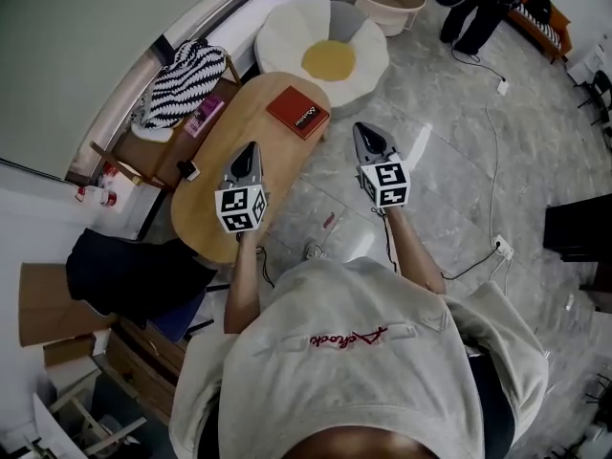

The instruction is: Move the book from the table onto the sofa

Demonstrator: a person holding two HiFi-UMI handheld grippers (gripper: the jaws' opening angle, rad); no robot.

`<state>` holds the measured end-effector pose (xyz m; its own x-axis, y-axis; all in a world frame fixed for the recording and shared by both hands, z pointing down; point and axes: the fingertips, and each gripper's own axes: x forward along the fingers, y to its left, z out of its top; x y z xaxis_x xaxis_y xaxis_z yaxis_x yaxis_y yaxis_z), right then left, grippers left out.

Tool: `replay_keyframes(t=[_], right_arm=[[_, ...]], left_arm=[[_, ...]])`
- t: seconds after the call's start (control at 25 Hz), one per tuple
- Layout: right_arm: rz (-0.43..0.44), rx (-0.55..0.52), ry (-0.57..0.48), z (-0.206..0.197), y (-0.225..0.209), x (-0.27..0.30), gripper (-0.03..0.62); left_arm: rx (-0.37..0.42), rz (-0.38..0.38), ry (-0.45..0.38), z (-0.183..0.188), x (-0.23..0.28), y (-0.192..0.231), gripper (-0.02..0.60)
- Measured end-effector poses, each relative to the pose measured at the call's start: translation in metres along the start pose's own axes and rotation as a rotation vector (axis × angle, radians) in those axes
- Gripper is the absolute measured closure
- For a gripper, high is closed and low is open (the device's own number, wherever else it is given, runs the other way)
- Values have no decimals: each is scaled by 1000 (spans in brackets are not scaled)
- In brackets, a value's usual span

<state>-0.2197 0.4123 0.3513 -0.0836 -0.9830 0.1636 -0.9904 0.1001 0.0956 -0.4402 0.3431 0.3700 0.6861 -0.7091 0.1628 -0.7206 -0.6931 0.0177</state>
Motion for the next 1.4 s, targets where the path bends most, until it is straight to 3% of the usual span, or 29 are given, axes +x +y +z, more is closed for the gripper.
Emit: replay_keyframes(t=[0.32,0.72,1.4], right_arm=[[-40,1,-10,9,-10,36,585],[-55,11,-3,5,-15,54,585],[-48,34,23,-19,-42,88,585]], left_arm=[[17,-26,6,0,27,26,572],[11,-7,-4,5,48,51,572],[10,-22,14,0,106,55,572]])
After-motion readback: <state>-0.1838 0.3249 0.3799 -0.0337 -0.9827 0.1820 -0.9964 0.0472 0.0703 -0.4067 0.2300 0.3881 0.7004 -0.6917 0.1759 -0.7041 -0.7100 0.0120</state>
